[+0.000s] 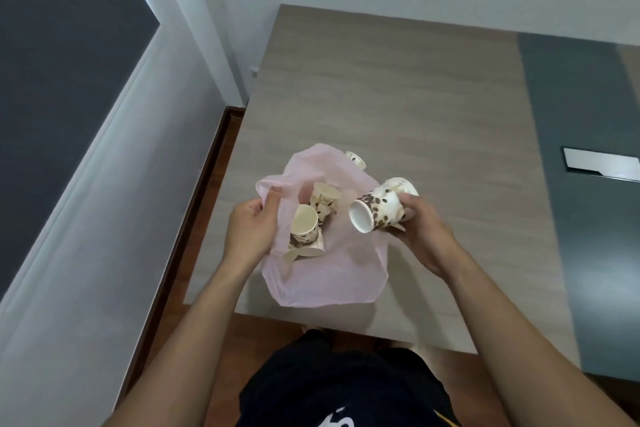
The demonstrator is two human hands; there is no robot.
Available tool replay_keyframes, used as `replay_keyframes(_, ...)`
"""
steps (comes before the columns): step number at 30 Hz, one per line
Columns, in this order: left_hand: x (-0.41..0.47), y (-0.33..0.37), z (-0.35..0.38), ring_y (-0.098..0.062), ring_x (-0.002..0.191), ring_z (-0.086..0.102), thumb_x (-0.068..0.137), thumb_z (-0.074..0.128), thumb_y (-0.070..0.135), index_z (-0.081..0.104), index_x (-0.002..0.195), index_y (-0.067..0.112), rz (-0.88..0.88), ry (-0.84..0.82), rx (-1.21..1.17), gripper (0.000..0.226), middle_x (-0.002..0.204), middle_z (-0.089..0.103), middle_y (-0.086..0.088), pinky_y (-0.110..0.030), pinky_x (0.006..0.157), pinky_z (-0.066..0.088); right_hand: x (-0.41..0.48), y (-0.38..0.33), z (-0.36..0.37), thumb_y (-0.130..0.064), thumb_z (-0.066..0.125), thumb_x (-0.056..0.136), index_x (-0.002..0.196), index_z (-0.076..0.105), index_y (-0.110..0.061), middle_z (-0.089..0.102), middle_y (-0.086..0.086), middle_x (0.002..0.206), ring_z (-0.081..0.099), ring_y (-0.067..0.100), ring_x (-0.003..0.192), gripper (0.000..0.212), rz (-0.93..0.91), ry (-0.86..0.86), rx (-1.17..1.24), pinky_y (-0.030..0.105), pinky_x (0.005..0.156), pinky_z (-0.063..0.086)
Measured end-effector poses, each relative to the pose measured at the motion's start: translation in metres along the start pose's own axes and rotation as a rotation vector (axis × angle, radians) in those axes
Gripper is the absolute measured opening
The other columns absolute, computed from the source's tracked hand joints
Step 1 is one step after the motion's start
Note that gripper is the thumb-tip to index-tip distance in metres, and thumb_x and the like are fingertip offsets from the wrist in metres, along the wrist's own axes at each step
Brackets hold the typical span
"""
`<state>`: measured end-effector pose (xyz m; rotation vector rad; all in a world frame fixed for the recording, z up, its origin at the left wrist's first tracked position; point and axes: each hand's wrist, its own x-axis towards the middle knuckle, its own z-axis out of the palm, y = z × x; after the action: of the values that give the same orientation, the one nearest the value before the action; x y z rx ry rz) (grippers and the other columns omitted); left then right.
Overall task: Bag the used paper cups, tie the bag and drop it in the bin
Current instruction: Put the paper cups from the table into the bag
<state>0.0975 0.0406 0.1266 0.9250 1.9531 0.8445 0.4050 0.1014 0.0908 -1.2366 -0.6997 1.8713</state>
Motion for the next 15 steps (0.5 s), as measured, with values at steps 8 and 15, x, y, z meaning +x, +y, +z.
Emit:
replay_keyframes(8,0.003,0.004,-0.009,-0.023,0.091,0.087,0.103,0.056,0.063,0.088,0.103,0.020,-0.165,-0.149,-0.212,0.054,0.095,0.090,0.000,-0.044,0.084,0.067,-0.010,0.041,0.064,-0.089,0.078,0.075,0.154,0.051,-0.047,0.060,-0.027,0.143,0.072,-0.001,0.107,0.094,-0.076,-0.214,-1.007,0.027,0.096,0.059)
replay_keyframes(15,0.004,-0.001,-0.047,-0.030,0.116,0.083,0.113,0.055,0.051,0.076,0.138,0.015,-0.307,-0.384,-0.143,0.049,0.122,0.087,-0.009,-0.052,0.114,0.059,0.010,0.032,0.063,-0.054,0.082,0.092,0.128,0.050,-0.048,0.050,-0.025,0.127,0.067,0.013,0.090,0.049,-0.613,0.220,-0.966,0.007,0.076,0.050)
